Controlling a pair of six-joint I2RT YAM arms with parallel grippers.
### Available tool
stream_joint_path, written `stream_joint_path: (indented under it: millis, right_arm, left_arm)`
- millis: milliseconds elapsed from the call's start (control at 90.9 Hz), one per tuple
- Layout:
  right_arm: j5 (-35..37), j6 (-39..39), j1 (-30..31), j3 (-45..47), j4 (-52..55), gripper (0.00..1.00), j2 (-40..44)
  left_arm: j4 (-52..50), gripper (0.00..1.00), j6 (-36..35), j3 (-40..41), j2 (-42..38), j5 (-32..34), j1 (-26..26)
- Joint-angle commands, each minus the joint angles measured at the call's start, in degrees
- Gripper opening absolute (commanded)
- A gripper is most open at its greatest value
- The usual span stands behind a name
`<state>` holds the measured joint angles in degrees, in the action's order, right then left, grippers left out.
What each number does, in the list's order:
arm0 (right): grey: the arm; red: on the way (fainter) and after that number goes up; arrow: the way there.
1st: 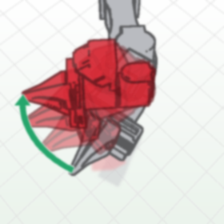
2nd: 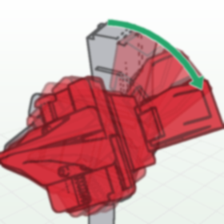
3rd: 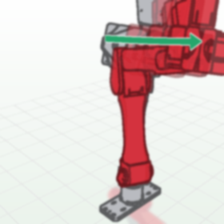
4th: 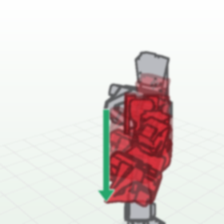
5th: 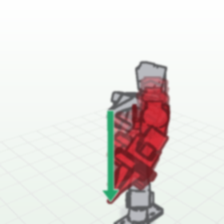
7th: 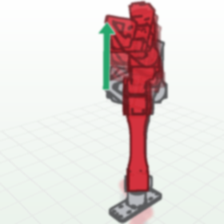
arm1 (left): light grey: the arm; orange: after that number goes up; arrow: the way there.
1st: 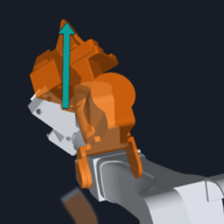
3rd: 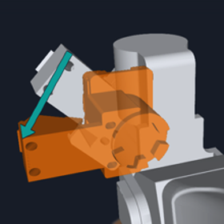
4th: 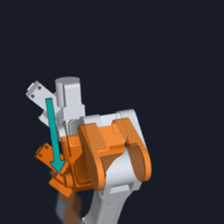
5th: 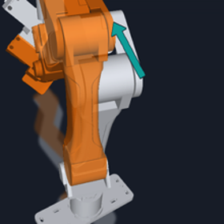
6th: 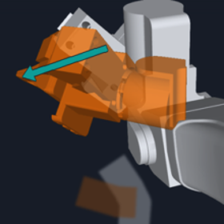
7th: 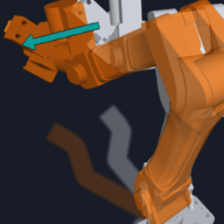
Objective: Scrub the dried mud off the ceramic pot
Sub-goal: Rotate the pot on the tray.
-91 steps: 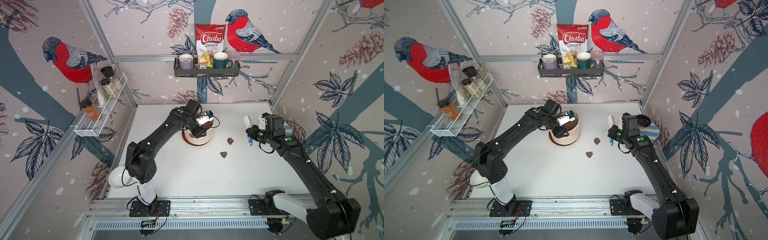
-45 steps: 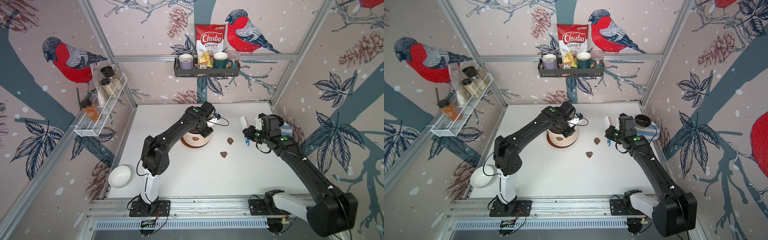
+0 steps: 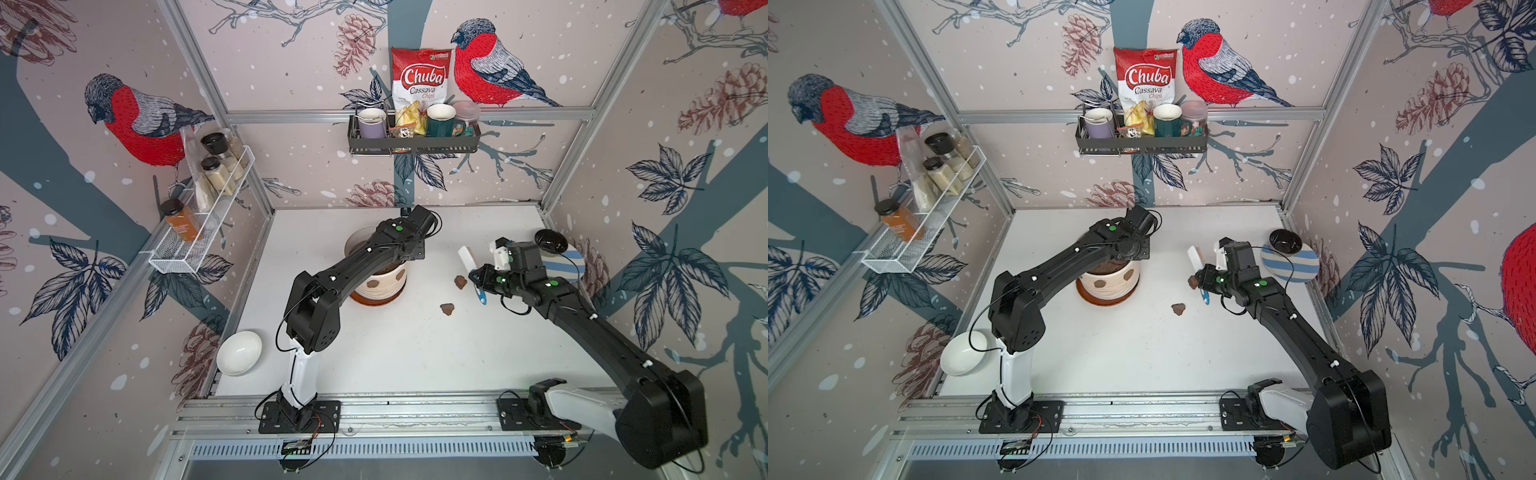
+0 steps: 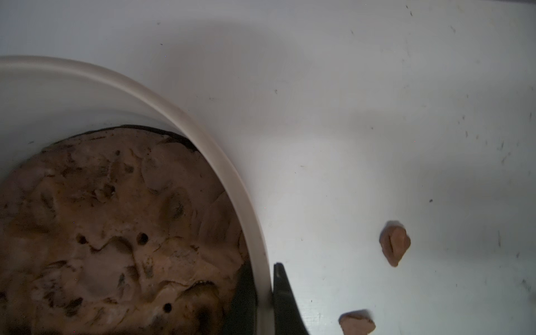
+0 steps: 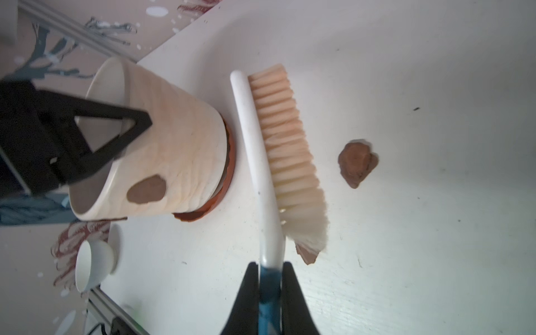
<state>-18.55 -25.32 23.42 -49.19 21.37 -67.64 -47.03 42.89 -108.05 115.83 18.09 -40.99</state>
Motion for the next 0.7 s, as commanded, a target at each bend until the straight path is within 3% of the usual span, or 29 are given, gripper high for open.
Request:
stream_joint_path:
  millis: [0, 209, 385, 550, 605, 693]
  right_arm:
    - [0.1, 12.1, 5.0, 0.0, -0.7, 0.00, -0.4]
    - [-2.2, 25.3, 12.0, -3.4, 3.1, 0.00, -3.5]
    - [3.6, 38.3, 18.3, -9.6, 12.1, 0.00, -10.2]
    - [7.0, 45.1, 19.9, -13.5, 18.6, 0.02, -14.3]
    - [8.7, 48.3, 20.4, -14.4, 20.2, 0.00, -14.6]
    - [12.0, 55.1, 21.3, -16.5, 22.7, 0.00, -14.9]
  left_arm:
    - [7.5, 0.14, 12.2, -0.9, 0.6, -1.9, 0.7]
    - [9.4, 0.28, 6.6, -1.2, -4.4, -7.2, 3.0]
    - [9.5, 0.42, 1.4, 4.4, -13.7, -12.5, 7.0]
    - [9.0, 0.72, -7.4, 14.9, -25.9, -12.1, 11.8]
    - [8.8, 0.93, -10.7, 18.3, -29.5, -11.1, 13.7]
    - [8.9, 0.96, -15.8, 25.0, -34.5, -14.6, 18.2]
